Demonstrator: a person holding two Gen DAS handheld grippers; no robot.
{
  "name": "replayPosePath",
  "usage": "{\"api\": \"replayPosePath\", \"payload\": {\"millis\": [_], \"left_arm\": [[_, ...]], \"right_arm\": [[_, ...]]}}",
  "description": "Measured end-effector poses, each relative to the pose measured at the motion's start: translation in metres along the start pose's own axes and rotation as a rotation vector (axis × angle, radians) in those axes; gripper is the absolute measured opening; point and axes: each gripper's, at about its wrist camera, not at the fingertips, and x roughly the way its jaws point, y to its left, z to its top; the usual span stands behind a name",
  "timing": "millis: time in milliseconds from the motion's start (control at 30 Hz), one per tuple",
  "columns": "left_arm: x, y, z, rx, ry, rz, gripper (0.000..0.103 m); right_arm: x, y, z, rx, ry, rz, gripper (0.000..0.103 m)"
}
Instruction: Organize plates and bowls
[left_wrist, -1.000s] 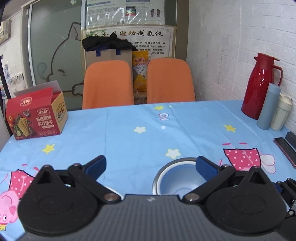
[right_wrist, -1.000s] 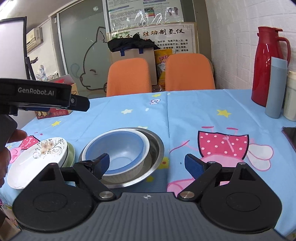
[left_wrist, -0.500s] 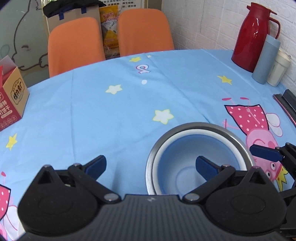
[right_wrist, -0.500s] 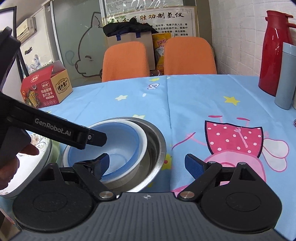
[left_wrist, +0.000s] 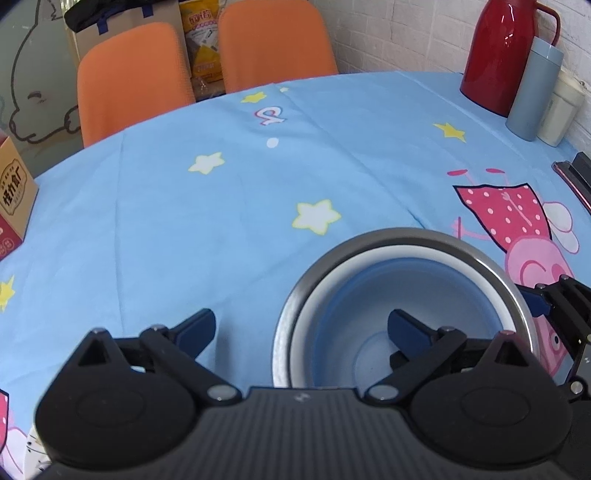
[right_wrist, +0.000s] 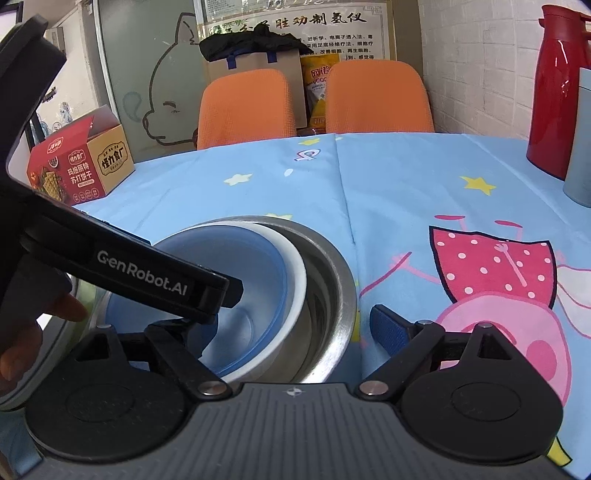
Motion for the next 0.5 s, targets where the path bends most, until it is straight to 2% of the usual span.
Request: {"api": "replayPosePath", "payload": {"millis": [100, 167, 200, 233, 267, 400, 500], "left_arm": [[0.002, -0.001, 0.001, -0.005, 0.033, 0.003, 0.096], [0.002, 0.0, 0.0, -0.032, 0.039, -0.029, 0.09], [0.001, 0.002, 0.0, -0.053, 0.041, -0.056, 0.082], [0.001, 0.002, 0.0, -0.074, 0.039, -0.083, 0.075], [-0.001, -0.001, 0.0, -0.081, 0.038, -0.089, 0.072], [-0.008, -0.018, 0.001, -0.07, 0.028, -0.045, 0.067], [-0.013, -0.03, 0.001, -0.055, 0.023, -0.049, 0.062]], "right_arm": [[-0.002, 0.002, -0.003, 0.021, -0.014, 0.007, 0.103], [-0.005, 0.003, -0.004, 0.027, -0.03, 0.021, 0.103], [-0.006, 0.002, -0.005, 0.04, -0.036, 0.063, 0.103], [-0.006, 0.002, -0.006, 0.052, -0.041, 0.073, 0.097], [-0.006, 0.004, -0.006, 0.05, -0.047, 0.066, 0.096], [-0.009, -0.001, -0.004, 0.082, -0.033, 0.077, 0.091], [-0.017, -0.007, -0.006, 0.103, -0.031, 0.064, 0.092]]}}
